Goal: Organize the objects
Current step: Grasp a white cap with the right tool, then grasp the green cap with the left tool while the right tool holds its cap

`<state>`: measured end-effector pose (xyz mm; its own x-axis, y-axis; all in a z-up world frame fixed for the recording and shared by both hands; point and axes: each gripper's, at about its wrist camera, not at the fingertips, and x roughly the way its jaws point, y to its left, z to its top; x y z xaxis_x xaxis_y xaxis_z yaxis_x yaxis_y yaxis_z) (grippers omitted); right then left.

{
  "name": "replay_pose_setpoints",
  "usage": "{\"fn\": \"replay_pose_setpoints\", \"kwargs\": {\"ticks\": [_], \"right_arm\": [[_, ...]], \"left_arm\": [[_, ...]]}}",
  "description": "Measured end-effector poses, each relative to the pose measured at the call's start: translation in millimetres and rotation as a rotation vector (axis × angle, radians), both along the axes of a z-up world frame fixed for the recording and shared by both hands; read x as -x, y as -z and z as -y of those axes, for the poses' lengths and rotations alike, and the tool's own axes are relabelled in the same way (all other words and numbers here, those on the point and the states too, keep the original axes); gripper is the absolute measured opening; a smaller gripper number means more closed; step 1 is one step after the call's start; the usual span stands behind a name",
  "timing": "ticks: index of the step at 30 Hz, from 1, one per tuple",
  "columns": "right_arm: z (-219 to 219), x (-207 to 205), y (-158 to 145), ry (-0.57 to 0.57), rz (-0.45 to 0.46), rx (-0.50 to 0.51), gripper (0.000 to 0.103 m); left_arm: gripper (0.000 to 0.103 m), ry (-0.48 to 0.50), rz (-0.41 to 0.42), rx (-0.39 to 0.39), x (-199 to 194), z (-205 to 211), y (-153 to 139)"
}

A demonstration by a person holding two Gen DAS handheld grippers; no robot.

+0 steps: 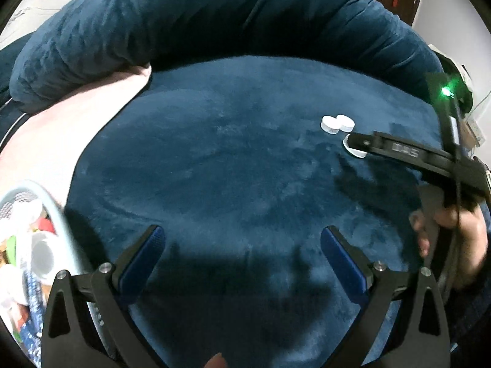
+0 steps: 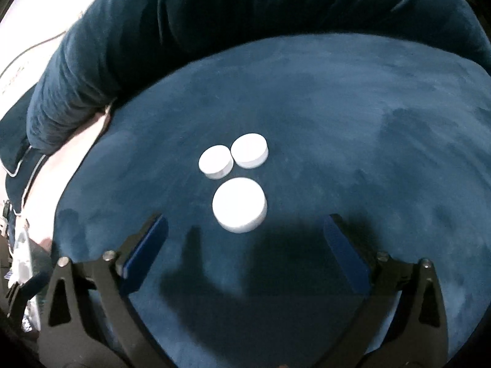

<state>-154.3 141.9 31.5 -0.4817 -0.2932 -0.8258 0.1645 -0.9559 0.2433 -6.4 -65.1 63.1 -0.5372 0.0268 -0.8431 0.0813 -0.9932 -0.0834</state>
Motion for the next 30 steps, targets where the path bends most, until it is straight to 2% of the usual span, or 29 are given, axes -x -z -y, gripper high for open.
{"fn": "replay_pose_setpoints", "kwargs": {"ticks": [1,2,4,7,9,16,20,23,28,29,30], "right_arm": [[3,3,4,-0.018,0.006,-0.009,0.077],[5,5,7,-0.034,0.007,-0.024,0.061],[6,4,5,-0.049,-0.005,-0.038,0.041],[-14,-9,-14,-0.028,-0.063,0.05,0.041],[-28,-19,-26,-0.01,-0.086,0.071,0.041],[-80,-39,-35,0.054,-0.062,0.059,0.041],[-106,-46,-36,0.09,-0.052,0.066,0.041],[-115,-50,-34,0.098,-0.048,0.065,0.041],[-121,-51,-30,0.104,-0.045,0.075,0.041],[-121,-50,-30,0.105,-0.044,0.08,0.041],[-122,-51,-29,0.106,-0.045,0.082,0.041]], "left_arm": [[0.102,0.003,0.002,0.003,2,0,2],[0.102,0.006,0.005,0.005,5,-1,5],[0.102,0.005,0.016,0.007,9,0,10],[0.102,-0.006,0.019,0.005,16,-1,14],[0.102,-0.004,0.013,0.013,22,-4,14],[0.102,0.047,0.002,-0.003,62,-42,22],[0.101,0.099,-0.012,-0.048,96,-79,29],[0.099,0.131,-0.002,-0.049,121,-109,39],[0.083,0.149,0.012,-0.007,145,-139,51],[0.073,0.157,0.01,-0.001,147,-142,50],[0.034,0.163,0.011,0.0,147,-143,49]]}}
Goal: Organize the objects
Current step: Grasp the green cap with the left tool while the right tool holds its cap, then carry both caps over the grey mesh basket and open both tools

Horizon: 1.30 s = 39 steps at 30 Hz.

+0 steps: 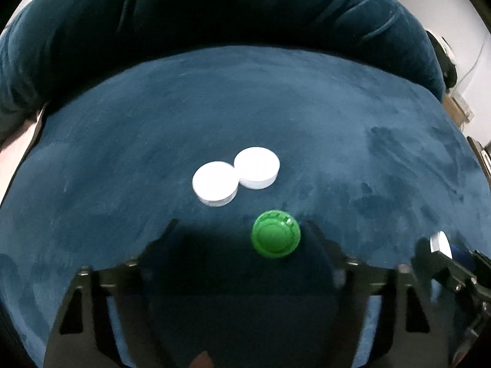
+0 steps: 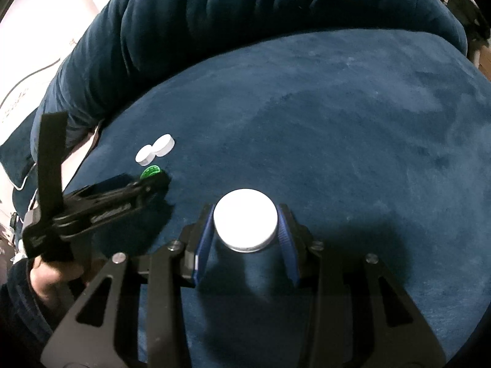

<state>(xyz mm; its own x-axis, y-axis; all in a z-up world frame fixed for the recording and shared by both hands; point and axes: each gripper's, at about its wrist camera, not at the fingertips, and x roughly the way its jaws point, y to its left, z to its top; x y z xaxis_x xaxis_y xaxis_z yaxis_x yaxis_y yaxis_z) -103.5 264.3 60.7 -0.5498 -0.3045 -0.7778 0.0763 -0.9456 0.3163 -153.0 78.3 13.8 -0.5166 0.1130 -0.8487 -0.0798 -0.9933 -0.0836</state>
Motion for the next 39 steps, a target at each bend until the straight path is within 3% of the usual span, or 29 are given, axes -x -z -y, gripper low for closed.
{"fn": "replay_pose_setpoints", "kwargs": {"ticks": [8,20,29,33,39], "right_arm": [[12,-11,-13,-0.012,-0.011,0.025,0.042],[104,-73,-76,-0.137,-0.082,0.029,0.042],[236,-117,-111,-0.36,-0.135,0.026,0.042],[303,-138,-110,-0.479,-0.131,0.041,0.042],[364,-156,-94,-0.573,-0.094,0.048,0.042]], "left_arm": [[0.031,-0.02,-0.004,-0.068,-31,32,-27],[0.031,-0.12,-0.097,-0.022,-154,131,-109],[0.031,-0.317,-0.175,-0.028,-248,259,-153],[0.031,-0.393,-0.175,-0.022,-279,309,-156],[0.031,-0.48,-0.151,-0.031,-314,366,-143]]}}
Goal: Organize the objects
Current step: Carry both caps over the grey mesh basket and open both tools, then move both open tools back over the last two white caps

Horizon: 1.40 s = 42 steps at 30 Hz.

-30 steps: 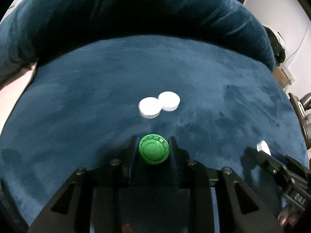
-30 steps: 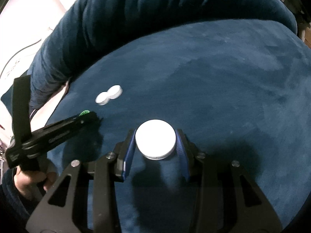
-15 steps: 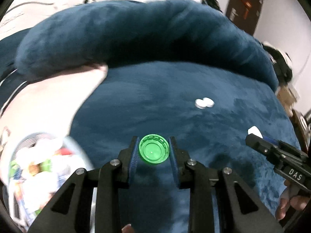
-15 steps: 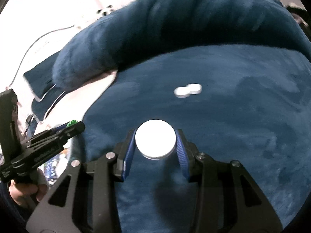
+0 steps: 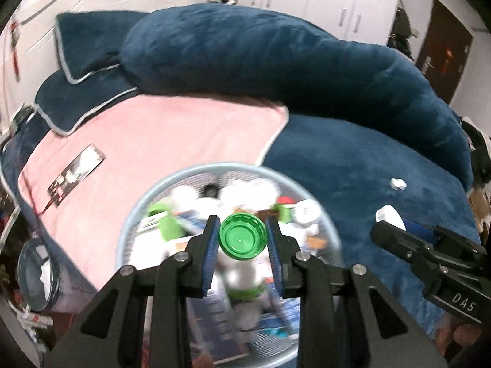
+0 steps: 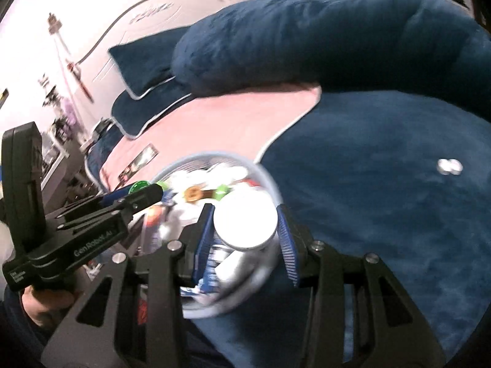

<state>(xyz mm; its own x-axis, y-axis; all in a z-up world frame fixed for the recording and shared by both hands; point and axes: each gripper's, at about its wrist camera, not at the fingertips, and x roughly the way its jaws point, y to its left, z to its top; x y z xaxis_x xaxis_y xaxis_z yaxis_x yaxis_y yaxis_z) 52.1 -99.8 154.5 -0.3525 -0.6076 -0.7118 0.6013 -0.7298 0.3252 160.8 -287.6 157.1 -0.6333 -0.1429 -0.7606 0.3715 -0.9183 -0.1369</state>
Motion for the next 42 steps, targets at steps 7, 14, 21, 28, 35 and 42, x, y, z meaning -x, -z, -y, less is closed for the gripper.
{"fn": "replay_pose_setpoints", "kwargs": {"ticks": [7,14,21,28,35,42], "right_arm": [[30,-3,15,-0.017,0.059,-0.003,0.042],[58,-3,-1,-0.071,0.072,0.057,0.052],[41,-9,-6,-0.013,0.024,0.048,0.1],[5,-16,-10,0.043,-0.003,0.039,0.103],[-29,-25,-14,0.09,-0.015,0.035,0.103],[-72,-30,-18,0.155,-0.029,0.038,0.103]], "left_arm": [[0.031,-0.021,0.004,-0.049,-11,15,18],[0.043,-0.011,-0.012,-0.076,-9,22,19],[0.083,-0.01,-0.034,-0.04,-17,18,10],[0.087,-0.009,-0.037,-0.015,-27,5,4],[0.087,0.009,-0.043,0.011,-34,-20,-7],[0.087,0.054,-0.036,0.039,-30,-55,-15]]}}
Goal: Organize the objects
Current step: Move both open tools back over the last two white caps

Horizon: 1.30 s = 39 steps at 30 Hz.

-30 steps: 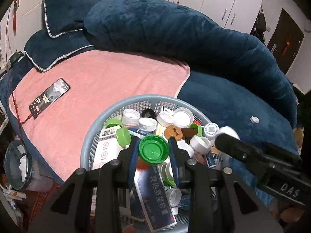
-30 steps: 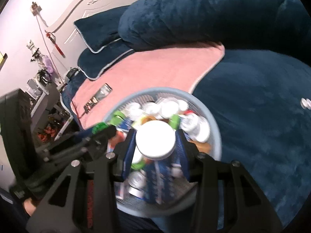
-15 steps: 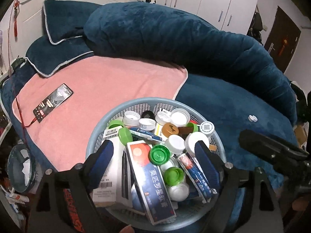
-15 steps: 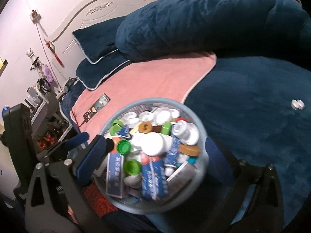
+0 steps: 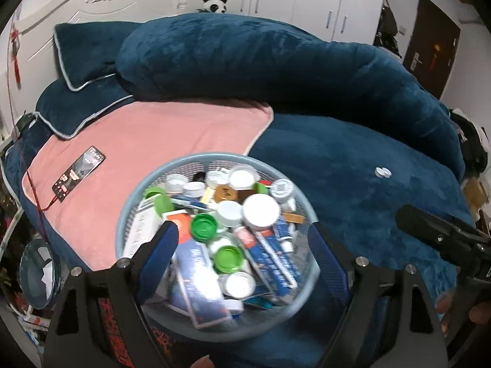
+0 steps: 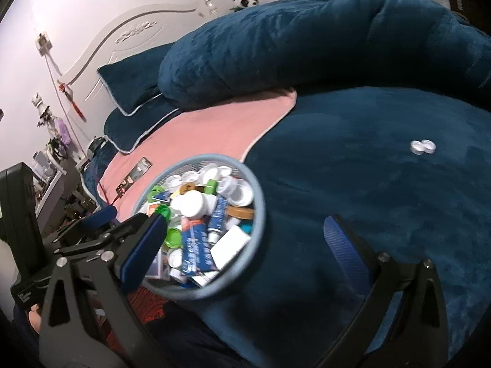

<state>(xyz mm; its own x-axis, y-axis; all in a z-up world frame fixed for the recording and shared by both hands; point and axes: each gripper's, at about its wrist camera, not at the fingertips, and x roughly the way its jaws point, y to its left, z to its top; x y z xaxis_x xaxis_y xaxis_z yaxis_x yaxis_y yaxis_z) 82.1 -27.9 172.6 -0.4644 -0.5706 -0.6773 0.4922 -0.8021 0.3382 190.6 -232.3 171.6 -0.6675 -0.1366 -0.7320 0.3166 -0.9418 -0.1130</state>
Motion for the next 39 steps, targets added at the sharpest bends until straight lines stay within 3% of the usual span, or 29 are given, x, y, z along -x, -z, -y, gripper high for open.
{"fn": "replay_pose_setpoints", "kwargs": {"ticks": [13,19,22,31,39], "right_arm": [[-94,14,7,0.168,-0.01,-0.034,0.103],[-135,28,20,0.25,-0.021,-0.043,0.103],[-151,42,28,0.276,-0.021,-0.048,0.103],[-183,108,66,0.337,0.034,-0.128,0.103],[-189,201,107,0.369,0.065,-0.268,0.103]], "left_arm": [[0.088,0.139,0.016,0.038,38,-78,-1],[0.092,0.207,0.03,0.039,63,-112,11],[0.099,0.232,0.045,0.044,81,-127,19],[0.101,0.272,0.108,0.025,151,-161,58],[0.101,0.265,0.137,-0.036,213,-163,95]]}}
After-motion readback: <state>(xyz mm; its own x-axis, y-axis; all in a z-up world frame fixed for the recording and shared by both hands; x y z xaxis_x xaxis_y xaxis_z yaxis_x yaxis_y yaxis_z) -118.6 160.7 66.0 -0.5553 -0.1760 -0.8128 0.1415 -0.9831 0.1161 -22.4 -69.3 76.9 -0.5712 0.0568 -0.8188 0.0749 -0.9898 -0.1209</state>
